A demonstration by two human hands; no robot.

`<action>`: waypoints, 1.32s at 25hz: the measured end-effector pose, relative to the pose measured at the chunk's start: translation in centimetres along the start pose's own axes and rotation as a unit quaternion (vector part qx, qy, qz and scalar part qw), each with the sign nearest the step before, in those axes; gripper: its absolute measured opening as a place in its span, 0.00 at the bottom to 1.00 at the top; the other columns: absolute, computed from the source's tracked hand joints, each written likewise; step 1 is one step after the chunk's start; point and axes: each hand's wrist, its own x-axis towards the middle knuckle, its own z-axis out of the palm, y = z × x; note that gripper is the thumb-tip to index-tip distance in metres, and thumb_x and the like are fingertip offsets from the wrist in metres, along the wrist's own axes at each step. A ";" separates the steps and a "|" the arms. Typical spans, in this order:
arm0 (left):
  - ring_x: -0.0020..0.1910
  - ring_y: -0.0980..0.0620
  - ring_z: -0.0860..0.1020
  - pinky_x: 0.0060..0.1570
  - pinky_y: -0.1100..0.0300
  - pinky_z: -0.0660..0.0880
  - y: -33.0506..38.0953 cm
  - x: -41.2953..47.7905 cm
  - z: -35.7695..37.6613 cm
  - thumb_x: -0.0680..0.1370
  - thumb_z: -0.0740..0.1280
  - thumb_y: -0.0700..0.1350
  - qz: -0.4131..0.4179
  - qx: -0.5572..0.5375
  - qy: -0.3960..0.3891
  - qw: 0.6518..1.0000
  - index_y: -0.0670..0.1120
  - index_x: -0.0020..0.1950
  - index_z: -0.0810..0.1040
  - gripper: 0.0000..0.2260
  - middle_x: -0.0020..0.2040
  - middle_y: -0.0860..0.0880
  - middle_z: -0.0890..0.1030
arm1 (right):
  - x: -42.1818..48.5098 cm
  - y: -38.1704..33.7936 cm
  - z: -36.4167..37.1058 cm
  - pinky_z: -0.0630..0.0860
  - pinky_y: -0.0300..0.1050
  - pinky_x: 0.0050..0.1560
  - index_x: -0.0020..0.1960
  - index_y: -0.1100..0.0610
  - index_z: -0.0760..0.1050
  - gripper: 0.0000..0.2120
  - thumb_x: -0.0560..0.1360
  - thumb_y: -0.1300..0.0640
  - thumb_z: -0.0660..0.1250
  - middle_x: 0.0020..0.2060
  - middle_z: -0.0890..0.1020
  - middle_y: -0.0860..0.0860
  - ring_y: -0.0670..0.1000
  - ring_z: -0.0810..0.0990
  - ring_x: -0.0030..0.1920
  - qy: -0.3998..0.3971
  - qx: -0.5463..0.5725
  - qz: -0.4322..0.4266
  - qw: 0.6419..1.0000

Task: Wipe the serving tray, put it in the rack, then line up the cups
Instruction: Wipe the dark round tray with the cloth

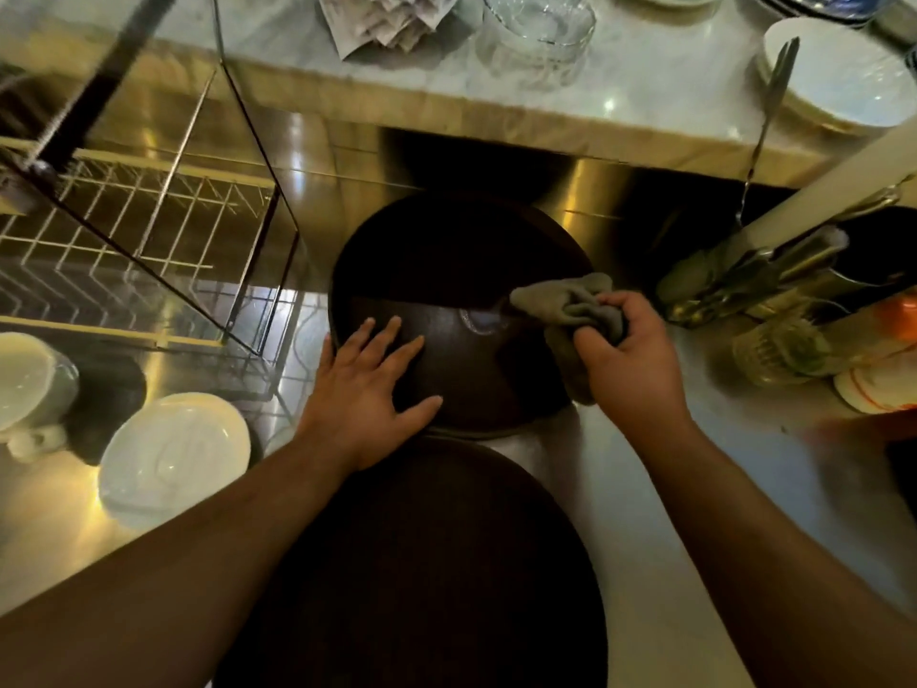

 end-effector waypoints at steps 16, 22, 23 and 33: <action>0.81 0.47 0.58 0.78 0.36 0.51 -4.7 3.3 -2.1 0.73 0.58 0.61 0.032 0.071 0.000 0.997 0.53 0.80 0.66 0.34 0.81 0.47 0.63 | 16.1 -5.6 16.2 0.75 0.55 0.62 0.62 0.51 0.78 0.18 0.74 0.48 0.65 0.62 0.78 0.59 0.64 0.76 0.62 0.018 -0.242 -0.040 0.969; 0.79 0.45 0.63 0.77 0.36 0.55 -4.4 3.4 -2.2 0.72 0.58 0.60 0.018 0.078 0.010 0.997 0.53 0.78 0.68 0.33 0.80 0.47 0.67 | 13.6 -5.4 16.7 0.78 0.52 0.52 0.57 0.50 0.80 0.14 0.73 0.50 0.69 0.61 0.78 0.56 0.62 0.77 0.56 -0.164 -0.312 -0.282 0.892; 0.78 0.45 0.63 0.78 0.36 0.54 -4.5 3.5 -2.2 0.72 0.58 0.59 0.017 0.080 0.011 0.997 0.54 0.78 0.68 0.33 0.80 0.47 0.67 | 14.0 -4.6 15.3 0.77 0.51 0.51 0.55 0.50 0.80 0.12 0.73 0.50 0.69 0.58 0.78 0.55 0.62 0.77 0.55 -0.184 -0.318 -0.290 0.884; 0.78 0.45 0.63 0.77 0.35 0.55 -4.7 3.4 -1.8 0.73 0.59 0.59 0.035 0.086 0.013 0.996 0.53 0.78 0.68 0.33 0.79 0.46 0.67 | 13.2 0.4 6.0 0.78 0.53 0.51 0.61 0.54 0.78 0.14 0.77 0.52 0.66 0.57 0.77 0.60 0.65 0.76 0.57 -0.046 -0.425 -0.120 0.896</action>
